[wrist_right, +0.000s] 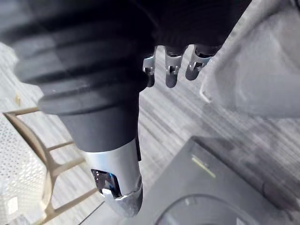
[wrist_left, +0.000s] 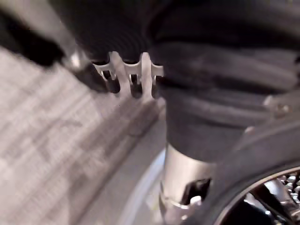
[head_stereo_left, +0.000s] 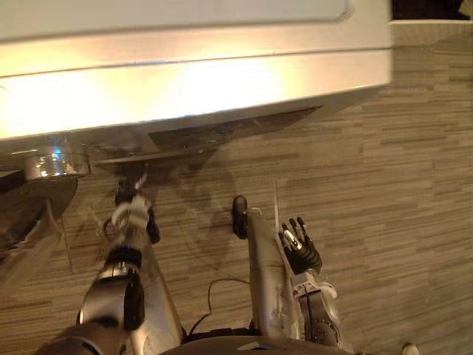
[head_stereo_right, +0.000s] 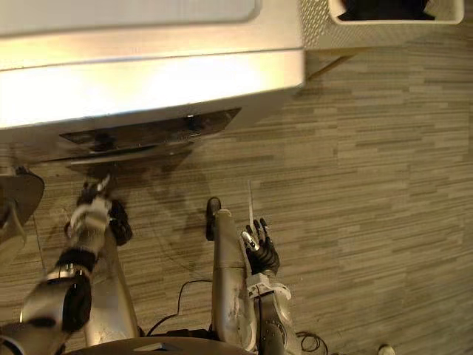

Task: Pick up the laundry basket with both hands and put the clothes into the washing machine.

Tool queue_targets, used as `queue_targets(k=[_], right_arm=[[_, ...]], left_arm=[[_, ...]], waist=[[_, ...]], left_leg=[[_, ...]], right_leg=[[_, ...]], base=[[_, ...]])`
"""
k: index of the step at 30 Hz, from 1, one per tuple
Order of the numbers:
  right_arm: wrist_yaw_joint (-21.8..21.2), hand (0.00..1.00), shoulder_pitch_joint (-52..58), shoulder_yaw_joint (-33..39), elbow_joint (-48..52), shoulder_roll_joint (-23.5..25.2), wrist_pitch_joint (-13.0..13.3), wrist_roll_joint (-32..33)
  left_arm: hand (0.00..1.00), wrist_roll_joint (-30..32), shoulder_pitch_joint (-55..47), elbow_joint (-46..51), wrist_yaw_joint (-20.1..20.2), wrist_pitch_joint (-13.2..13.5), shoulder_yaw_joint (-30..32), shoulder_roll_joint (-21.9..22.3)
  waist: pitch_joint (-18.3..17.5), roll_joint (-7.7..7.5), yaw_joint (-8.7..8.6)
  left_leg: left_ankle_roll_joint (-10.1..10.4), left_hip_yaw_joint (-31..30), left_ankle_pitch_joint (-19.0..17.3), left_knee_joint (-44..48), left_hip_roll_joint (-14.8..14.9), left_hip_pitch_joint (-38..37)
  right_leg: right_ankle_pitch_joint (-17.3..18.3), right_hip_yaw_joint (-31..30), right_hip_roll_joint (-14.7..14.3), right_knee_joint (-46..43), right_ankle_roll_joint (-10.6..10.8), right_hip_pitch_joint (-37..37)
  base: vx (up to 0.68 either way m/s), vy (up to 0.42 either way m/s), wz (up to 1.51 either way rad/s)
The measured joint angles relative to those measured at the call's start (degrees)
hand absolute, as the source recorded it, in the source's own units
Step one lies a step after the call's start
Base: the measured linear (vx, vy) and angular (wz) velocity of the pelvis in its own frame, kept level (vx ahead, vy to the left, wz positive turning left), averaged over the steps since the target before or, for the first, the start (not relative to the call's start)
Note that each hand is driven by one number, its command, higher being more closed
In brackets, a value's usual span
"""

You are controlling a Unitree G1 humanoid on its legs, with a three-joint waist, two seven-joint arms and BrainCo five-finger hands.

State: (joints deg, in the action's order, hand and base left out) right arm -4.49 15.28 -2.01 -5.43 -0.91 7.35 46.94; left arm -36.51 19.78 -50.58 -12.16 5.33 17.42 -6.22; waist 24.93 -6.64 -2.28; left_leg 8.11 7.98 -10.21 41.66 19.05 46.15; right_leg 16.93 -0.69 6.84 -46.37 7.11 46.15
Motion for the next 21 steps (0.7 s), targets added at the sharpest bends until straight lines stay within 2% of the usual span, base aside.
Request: queue_targets(k=[2,3,5,10,12,14,15,17,18,19,21], right_arm=[[0.06,0.0,-0.08,0.25,-3.21,-0.14,-0.08,-0.15],[0.03,0.0,-0.1,0.23,-4.35,-0.15,-0.08,-0.15],[-0.03,0.0,-0.18,0.34,-8.83,-0.3,-0.12,-0.17],[-0.16,0.0,-0.31,2.44,-22.15,-0.62,-0.35,-3.79],[0.01,0.0,-1.55,6.01,-28.95,-0.82,-0.39,-4.97],[1.32,0.0,-3.57,9.64,-37.22,-1.49,-1.0,-7.02],[1.7,0.0,-3.83,9.8,-38.96,-1.93,-1.16,-7.17],[2.51,0.0,-5.32,10.74,-44.72,-3.31,-1.52,-8.72],[2.54,0.0,-5.71,11.27,-46.98,-3.67,-1.96,-9.13],[2.54,0.0,-6.03,11.63,-47.91,-3.73,-2.32,-9.13],[2.49,0.0,-7.41,12.6,-51.27,-4.14,-2.95,-11.3]], left_arm=[[0.0,7.59,-5.37,0.62,1.87,0.25,0.38,1.95],[0.0,9.23,-6.88,0.14,2.36,0.0,0.59,2.29],[0.0,13.25,-13.33,-1.34,3.13,-0.66,1.69,3.72],[0.0,16.92,-22.24,-3.05,5.1,-1.02,3.02,6.58],[0.0,16.51,-23.16,-3.08,5.35,-0.86,3.41,7.91],[0.0,15.66,-23.16,-3.3,5.82,-0.6,2.02,8.43],[0.0,15.63,-22.9,-3.59,6.16,-0.58,1.34,8.41],[0.0,15.86,-21.96,-4.66,6.77,-0.56,-1.56,8.11],[0.0,16.91,-21.91,-5.12,7.14,-0.54,-3.05,8.37],[0.0,17.5,-21.8,-5.45,7.38,-0.55,-3.74,8.41],[0.0,21.5,-21.12,-7.43,7.63,-0.72,-5.87,8.29]], waist=[[-1.7,1.13,1.71],[-2.78,1.38,1.96],[-6.66,2.39,2.48],[-13.97,4.73,3.24],[-15.8,5.76,3.34],[-17.46,6.4,3.51],[-17.74,6.56,3.53],[-18.13,7.15,3.72],[-18.59,7.85,3.8],[-18.75,8.14,3.71],[-19.11,8.63,3.69]], left_leg=[[0.63,0.52,1.79,-5.29,-0.87,-6.48],[0.67,0.73,2.25,-7.02,-1.18,-8.35],[1.11,1.86,4.07,-13.34,-2.26,-16.62],[1.78,2.86,9.41,-27.19,-3.55,-31.59],[1.21,3.77,11.4,-28.78,-3.59,-34.53],[-1.55,5.27,14.0,-25.84,-3.84,-35.16],[-1.96,5.4,14.47,-25.04,-3.91,-35.17],[-1.85,6.05,12.8,-20.29,-4.4,-35.14],[-1.53,5.93,9.5,-17.93,-5.77,-35.43],[-1.63,5.95,7.79,-17.7,-6.69,-35.81],[-2.63,5.8,3.56,-22.97,-9.06,-39.1]], right_leg=[[-0.38,1.19,0.55,3.59,-0.42,-6.03],[-0.41,1.43,0.71,4.63,-0.46,-7.68],[-0.44,2.13,1.35,8.37,-0.51,-14.88],[-0.5,5.53,1.81,15.38,-0.85,-27.75],[-0.57,6.85,1.81,17.95,-1.1,-32.02],[-2.07,9.02,1.78,23.15,-1.37,-37.88],[-2.72,9.45,1.74,24.66,-1.35,-39.33],[-5.06,10.45,1.79,29.4,-1.0,-43.8],[-6.29,10.44,1.94,31.64,-0.57,-45.59],[-6.88,10.43,1.96,32.7,-0.31,-46.3],[-8.57,9.46,2.0,35.51,1.21,-47.68]], base=[[0.12,-0.079,0.22],[0.16,-0.064,0.15],[0.2,-0.055,0.12],[0.12,-0.068,0.18],[0.04,-0.047,0.33],[0.0,-0.046,0.31],[-0.01,-0.033,0.24],[-0.01,0.045,0.12],[-0.01,0.132,-0.01],[-0.02,0.199,-0.07],[-0.01,0.192,-0.06]])
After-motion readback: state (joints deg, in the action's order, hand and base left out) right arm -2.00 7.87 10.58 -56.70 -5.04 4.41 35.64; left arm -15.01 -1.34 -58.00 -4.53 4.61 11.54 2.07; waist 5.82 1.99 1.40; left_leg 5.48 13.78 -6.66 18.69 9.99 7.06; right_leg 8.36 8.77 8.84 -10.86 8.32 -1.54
